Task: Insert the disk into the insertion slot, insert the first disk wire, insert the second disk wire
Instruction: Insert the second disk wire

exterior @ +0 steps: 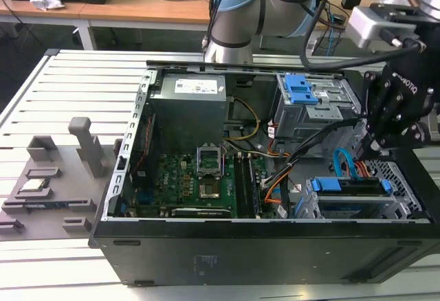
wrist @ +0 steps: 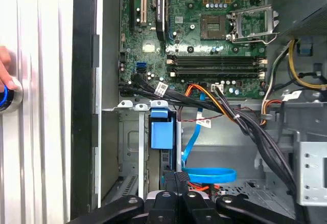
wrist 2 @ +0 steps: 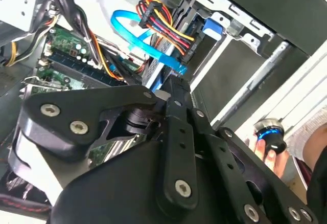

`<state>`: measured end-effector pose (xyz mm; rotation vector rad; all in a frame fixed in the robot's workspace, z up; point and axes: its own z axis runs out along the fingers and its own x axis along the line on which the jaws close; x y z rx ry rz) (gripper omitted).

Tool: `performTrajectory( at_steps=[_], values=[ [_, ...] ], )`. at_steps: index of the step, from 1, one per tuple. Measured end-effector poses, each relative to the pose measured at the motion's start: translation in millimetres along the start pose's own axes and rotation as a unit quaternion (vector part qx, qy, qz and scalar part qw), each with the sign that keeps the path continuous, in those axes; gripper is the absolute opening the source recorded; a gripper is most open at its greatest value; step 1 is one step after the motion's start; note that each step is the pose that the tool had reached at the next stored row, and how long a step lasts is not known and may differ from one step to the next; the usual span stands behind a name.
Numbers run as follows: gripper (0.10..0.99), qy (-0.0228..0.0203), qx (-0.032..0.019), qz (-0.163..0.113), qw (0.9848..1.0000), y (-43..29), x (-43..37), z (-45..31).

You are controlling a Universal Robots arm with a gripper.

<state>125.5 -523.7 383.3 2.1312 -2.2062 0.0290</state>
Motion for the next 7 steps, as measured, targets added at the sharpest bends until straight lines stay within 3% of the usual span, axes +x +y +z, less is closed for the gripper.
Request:
performTrajectory(
  at_steps=[7],
  values=[
    [0.106,-0.0001,0.0000,0.000,1.0000,0.1,0.1,-2.2]
  ],
)
